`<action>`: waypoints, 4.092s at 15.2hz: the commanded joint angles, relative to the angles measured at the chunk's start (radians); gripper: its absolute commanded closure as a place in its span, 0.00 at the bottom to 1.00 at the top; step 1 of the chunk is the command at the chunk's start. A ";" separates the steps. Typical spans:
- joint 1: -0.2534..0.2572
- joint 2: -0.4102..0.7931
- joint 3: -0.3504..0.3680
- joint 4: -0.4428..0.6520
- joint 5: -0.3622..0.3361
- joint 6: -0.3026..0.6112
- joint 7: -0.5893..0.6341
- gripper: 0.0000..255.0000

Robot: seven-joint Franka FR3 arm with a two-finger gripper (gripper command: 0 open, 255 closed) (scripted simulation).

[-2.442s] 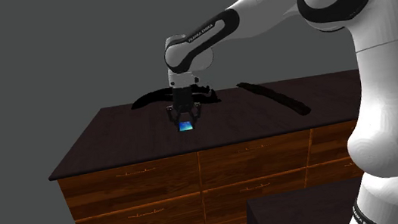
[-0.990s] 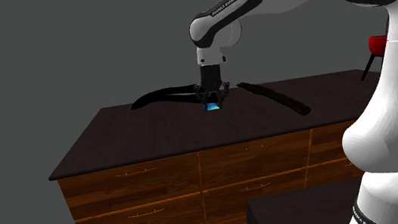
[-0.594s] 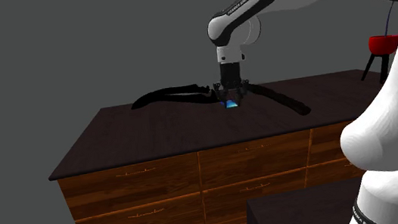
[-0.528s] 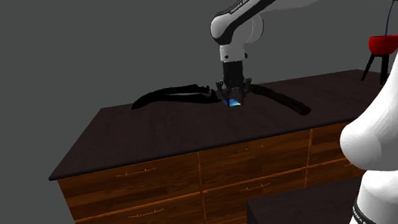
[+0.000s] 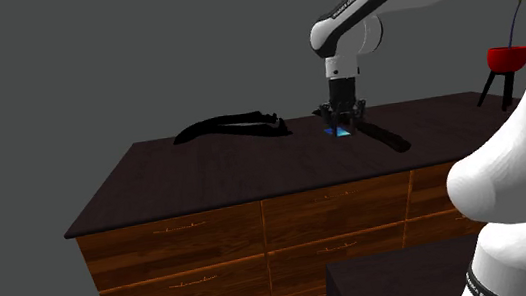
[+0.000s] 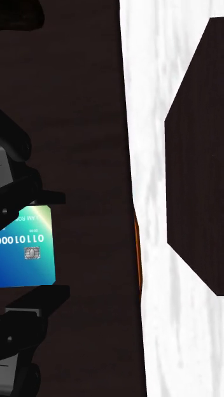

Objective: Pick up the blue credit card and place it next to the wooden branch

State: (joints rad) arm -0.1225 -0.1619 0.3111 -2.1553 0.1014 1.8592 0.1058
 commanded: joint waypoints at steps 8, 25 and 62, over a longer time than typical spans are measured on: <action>-0.103 -0.004 -0.131 -0.002 -0.055 -0.013 -0.213 1.00; -0.255 0.144 -0.307 0.122 -0.136 0.011 -0.508 1.00; -0.253 0.202 -0.306 0.079 -0.137 0.112 -0.502 0.00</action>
State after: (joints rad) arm -0.3756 0.0358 0.0050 -2.0877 -0.0354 1.9798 -0.3956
